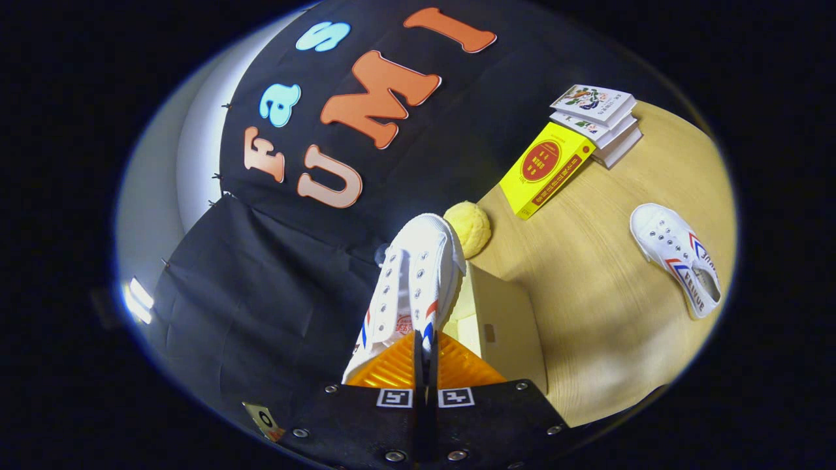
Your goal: Open the storage box then place both shoes into the box .Put the left shoe in first, then the right shoe, with the right side of both shoes facing outward in a uniform manner.
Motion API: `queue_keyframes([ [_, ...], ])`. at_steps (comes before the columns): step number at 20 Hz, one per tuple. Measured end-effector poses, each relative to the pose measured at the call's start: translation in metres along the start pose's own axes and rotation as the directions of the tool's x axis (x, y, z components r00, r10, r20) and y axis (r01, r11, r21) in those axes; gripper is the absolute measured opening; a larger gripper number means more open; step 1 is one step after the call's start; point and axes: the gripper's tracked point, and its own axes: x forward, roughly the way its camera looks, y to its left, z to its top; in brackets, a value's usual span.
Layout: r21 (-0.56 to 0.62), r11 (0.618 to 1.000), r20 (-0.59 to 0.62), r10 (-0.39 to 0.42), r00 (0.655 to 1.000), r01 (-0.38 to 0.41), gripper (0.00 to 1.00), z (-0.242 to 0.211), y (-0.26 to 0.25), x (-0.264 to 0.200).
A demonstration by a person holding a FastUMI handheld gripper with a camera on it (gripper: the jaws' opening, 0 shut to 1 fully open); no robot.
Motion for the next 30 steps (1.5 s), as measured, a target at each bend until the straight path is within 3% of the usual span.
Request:
queue_keyframes([
  [5, -0.014, 1.0, -0.049, 0.001, 0.999, -0.002, 0.0, -0.038, 0.024, 0.033],
  [11, -0.118, 0.987, -0.107, -0.12, 0.987, 0.108, 0.0, -0.08, 0.008, 0.08],
  [18, -0.166, 0.971, -0.15, -0.196, 0.969, 0.171, 0.0, -0.107, -0.006, 0.121],
  [27, -0.243, 0.935, -0.174, -0.304, 0.937, 0.259, 0.0, -0.126, -0.026, 0.148],
  [30, -0.285, 0.908, -0.2, -0.369, 0.908, 0.306, 0.03, -0.134, -0.037, 0.149],
])
